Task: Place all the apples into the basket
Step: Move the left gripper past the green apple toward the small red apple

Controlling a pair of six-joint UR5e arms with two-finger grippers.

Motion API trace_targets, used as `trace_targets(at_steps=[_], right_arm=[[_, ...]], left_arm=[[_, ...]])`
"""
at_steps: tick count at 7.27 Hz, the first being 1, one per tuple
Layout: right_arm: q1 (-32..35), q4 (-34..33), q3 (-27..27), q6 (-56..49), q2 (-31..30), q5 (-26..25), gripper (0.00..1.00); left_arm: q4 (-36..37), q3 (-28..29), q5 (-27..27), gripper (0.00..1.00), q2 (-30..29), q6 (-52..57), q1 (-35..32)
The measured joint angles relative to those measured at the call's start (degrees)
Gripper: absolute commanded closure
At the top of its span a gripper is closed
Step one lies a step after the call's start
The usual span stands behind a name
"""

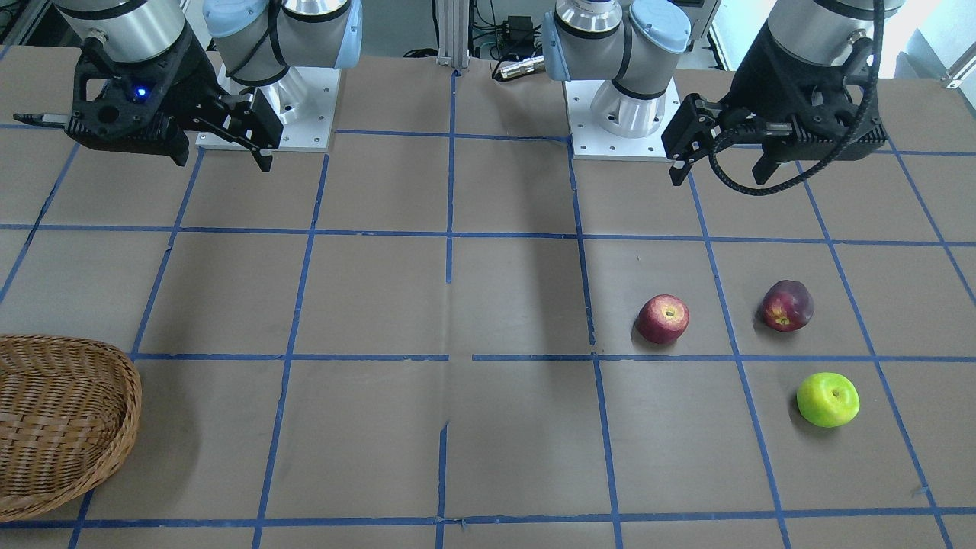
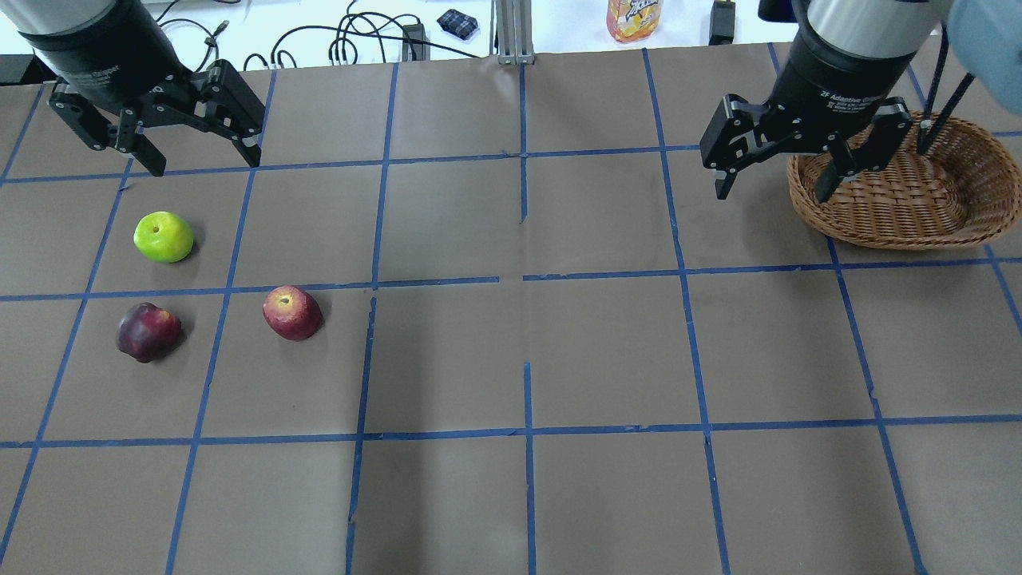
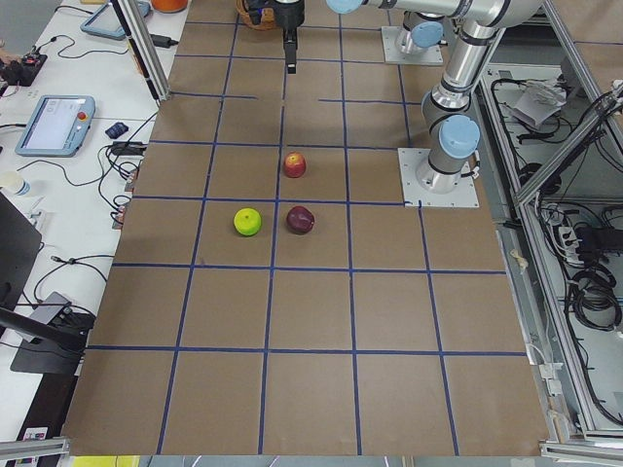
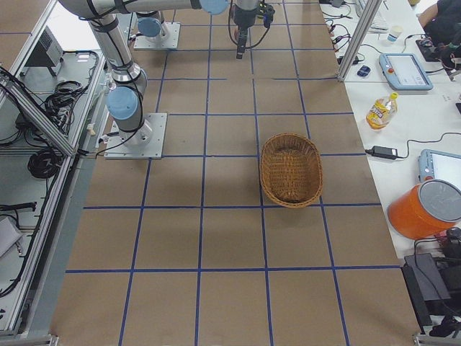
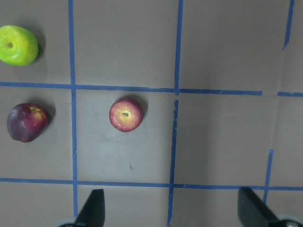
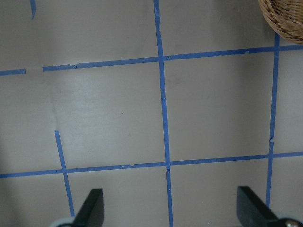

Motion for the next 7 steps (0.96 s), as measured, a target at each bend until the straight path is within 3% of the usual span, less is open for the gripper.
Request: trace_targets(at_steps=[5, 7], right_arm=[[0.0, -0.12, 0.0, 0.0, 0.0, -0.17, 0.0], [0.0, -0.1, 0.0, 0.0, 0.0, -0.23, 0.0]], left_arm=[[-0.08, -0.75, -0.3, 0.0, 0.22, 0.52, 0.0], [-0.57, -1.26, 2.05, 0.0, 0.21, 1.23, 0.01]])
